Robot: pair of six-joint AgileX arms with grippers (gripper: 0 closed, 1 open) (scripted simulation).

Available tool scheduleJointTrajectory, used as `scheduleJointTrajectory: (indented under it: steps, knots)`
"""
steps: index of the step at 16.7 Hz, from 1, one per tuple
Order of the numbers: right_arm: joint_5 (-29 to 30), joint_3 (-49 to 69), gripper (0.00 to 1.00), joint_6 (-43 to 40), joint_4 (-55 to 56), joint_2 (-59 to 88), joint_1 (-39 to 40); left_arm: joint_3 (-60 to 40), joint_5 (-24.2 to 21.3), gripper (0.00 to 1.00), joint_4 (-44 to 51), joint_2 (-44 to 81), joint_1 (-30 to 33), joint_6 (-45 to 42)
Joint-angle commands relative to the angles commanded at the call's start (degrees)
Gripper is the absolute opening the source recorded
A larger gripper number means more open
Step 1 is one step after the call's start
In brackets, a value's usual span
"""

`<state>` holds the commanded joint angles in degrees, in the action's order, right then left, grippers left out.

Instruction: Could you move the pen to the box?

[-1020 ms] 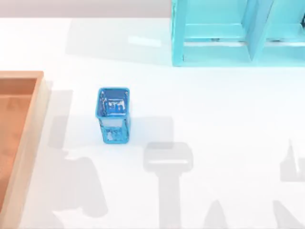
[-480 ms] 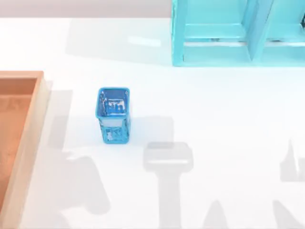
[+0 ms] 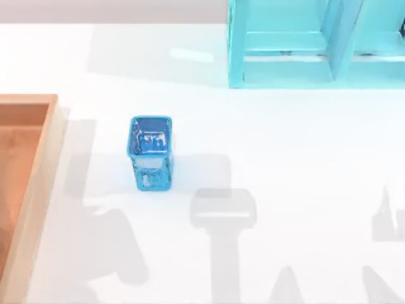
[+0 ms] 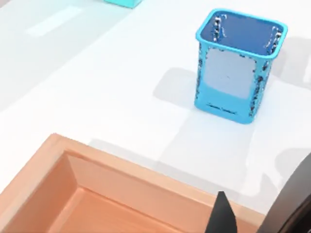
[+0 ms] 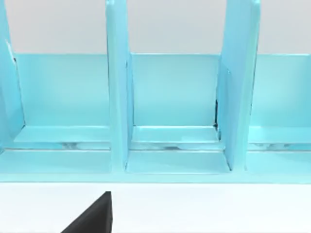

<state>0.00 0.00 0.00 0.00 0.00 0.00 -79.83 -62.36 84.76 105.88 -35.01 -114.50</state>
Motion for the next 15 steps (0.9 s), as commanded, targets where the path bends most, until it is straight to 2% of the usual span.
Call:
scheduleJointTrajectory:
  steps: [6, 15]
  knots:
    - [0.0, 0.0, 1.00, 0.0, 0.0, 0.0, 0.0, 2.5, -0.6, 0.00, -2.1, -0.8, 0.8, 1.3]
    - [0.0, 0.0, 1.00, 0.0, 0.0, 0.0, 0.0, 2.5, -0.6, 0.68, -2.1, -0.8, 0.8, 1.3]
